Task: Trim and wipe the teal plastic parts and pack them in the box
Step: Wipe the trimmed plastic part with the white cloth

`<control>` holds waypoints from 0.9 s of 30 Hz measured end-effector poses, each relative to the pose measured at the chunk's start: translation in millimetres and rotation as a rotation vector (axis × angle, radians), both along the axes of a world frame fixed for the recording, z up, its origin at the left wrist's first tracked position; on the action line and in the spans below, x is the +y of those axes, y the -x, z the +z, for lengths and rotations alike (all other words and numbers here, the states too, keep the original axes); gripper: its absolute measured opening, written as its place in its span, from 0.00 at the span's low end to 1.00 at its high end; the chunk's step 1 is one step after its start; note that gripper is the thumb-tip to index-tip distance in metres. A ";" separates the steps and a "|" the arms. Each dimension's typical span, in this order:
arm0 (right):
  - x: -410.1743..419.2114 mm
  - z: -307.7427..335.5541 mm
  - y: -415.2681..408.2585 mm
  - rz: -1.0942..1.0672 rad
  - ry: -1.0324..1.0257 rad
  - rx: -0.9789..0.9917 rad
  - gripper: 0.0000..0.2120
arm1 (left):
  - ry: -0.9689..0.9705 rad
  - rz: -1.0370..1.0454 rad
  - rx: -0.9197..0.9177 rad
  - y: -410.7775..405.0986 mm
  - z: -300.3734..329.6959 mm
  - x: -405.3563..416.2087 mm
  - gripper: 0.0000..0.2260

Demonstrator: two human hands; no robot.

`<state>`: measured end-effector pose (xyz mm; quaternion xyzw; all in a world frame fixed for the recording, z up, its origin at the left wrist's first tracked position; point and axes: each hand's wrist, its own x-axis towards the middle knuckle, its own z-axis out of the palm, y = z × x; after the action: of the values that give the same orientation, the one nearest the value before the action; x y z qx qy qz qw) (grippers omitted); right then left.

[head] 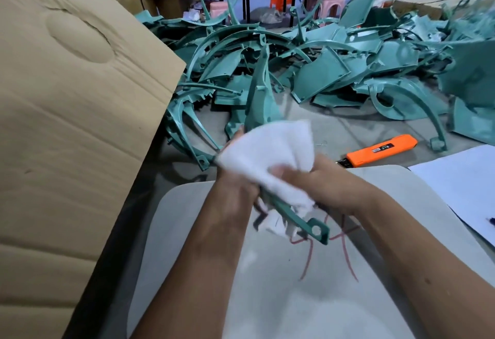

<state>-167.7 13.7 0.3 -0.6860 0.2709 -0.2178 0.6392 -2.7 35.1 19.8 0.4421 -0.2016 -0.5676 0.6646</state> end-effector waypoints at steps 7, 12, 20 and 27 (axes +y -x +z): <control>3.7 1.5 -13.8 -0.255 0.023 -0.261 0.13 | -0.286 0.156 -0.061 3.5 -18.7 1.7 0.14; -4.3 1.1 -4.8 -0.336 0.178 -0.257 0.15 | -0.262 0.251 -0.021 17.8 -13.3 5.0 0.14; -1.5 -1.1 -16.6 -0.222 0.468 -0.221 0.06 | -0.169 0.189 0.021 28.0 -14.3 11.3 0.13; -10.7 -8.4 -9.0 -0.485 0.510 -0.243 0.06 | -0.196 0.127 -0.128 34.9 -13.2 2.2 0.13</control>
<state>-158.7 3.0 -8.2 -0.7083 0.2848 -0.5031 0.4051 -37.6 37.3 6.7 0.5522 -0.1588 -0.5119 0.6386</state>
